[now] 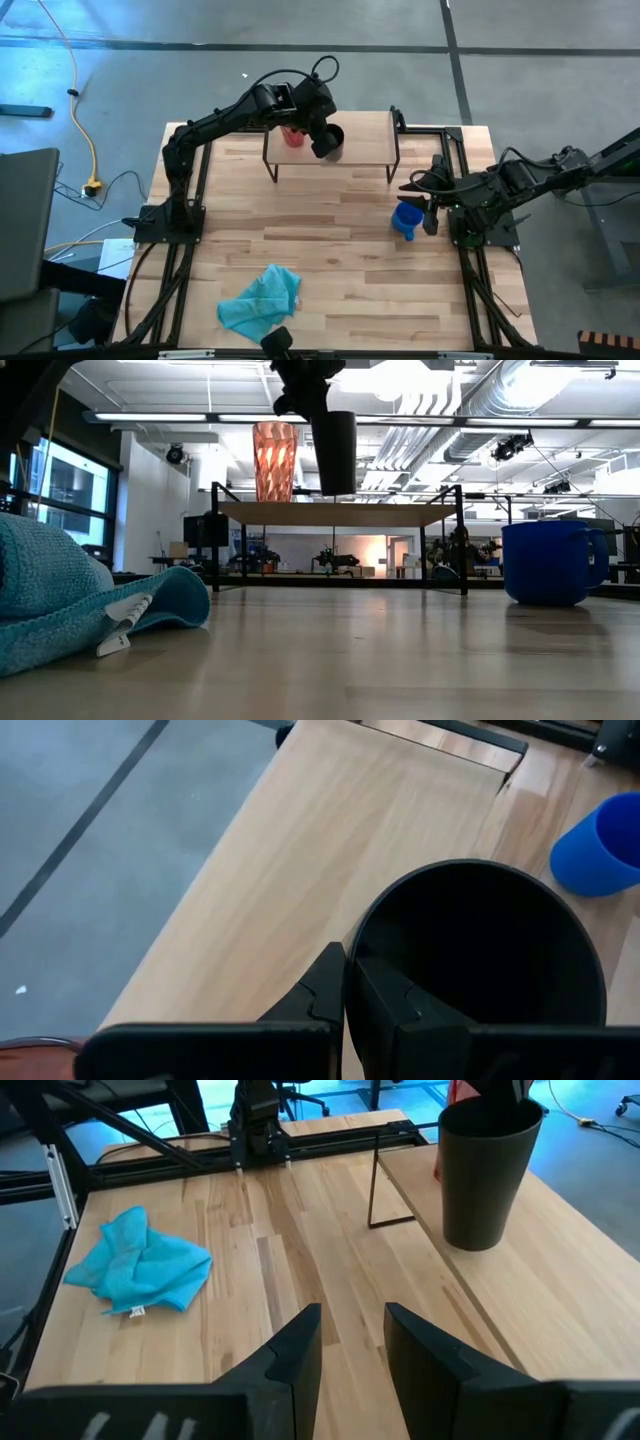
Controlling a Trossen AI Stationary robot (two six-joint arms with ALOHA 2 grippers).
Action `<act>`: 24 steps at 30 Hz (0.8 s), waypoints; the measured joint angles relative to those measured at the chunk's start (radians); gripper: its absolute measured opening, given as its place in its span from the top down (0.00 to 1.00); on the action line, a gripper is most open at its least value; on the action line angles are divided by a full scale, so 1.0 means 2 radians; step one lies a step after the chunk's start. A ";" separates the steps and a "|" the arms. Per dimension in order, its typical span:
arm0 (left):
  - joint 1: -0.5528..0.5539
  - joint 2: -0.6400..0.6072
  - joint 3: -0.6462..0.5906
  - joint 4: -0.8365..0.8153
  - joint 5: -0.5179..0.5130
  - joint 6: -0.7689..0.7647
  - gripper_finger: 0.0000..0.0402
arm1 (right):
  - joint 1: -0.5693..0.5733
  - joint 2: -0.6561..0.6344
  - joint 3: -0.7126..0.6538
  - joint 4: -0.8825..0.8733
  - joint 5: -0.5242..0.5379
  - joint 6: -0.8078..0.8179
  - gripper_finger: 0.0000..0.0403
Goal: Stack small to large cups/mugs on shelf
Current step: Put the black cup on the shelf
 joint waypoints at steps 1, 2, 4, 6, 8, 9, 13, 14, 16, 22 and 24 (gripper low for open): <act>0.002 0.000 0.000 -0.002 0.000 0.002 1.00 | 0.000 0.000 0.000 0.000 0.000 0.000 0.74; 0.002 0.000 0.000 -0.006 0.000 0.002 1.00 | 0.000 0.000 0.000 0.000 0.000 0.000 0.74; 0.002 0.000 0.000 -0.013 -0.003 0.003 1.00 | 0.000 0.000 0.000 0.000 0.000 0.001 0.74; 0.003 0.003 0.000 -0.016 -0.015 0.003 1.00 | 0.000 0.000 0.000 0.000 0.000 0.002 0.74; 0.002 0.006 0.000 -0.015 -0.016 0.004 1.00 | 0.000 0.000 0.000 0.000 0.000 0.002 0.74; 0.002 0.007 0.000 -0.015 -0.018 0.006 1.00 | 0.000 0.000 0.000 0.000 0.000 0.002 0.74; 0.002 0.009 0.001 0.010 -0.026 0.011 1.00 | 0.000 0.000 0.000 0.000 0.000 0.002 0.74; 0.002 0.010 0.000 0.012 -0.026 0.012 1.00 | 0.000 0.000 0.000 0.000 0.000 0.002 0.74; 0.002 0.011 0.000 0.013 -0.026 0.012 1.00 | 0.000 0.000 0.000 0.000 0.000 0.005 0.74; 0.010 0.014 0.000 0.012 -0.027 0.012 1.00 | 0.000 0.000 0.000 -0.006 0.000 0.013 0.74; 0.013 0.013 0.000 0.013 -0.027 0.012 1.00 | 0.000 0.000 0.000 -0.006 0.000 0.013 0.74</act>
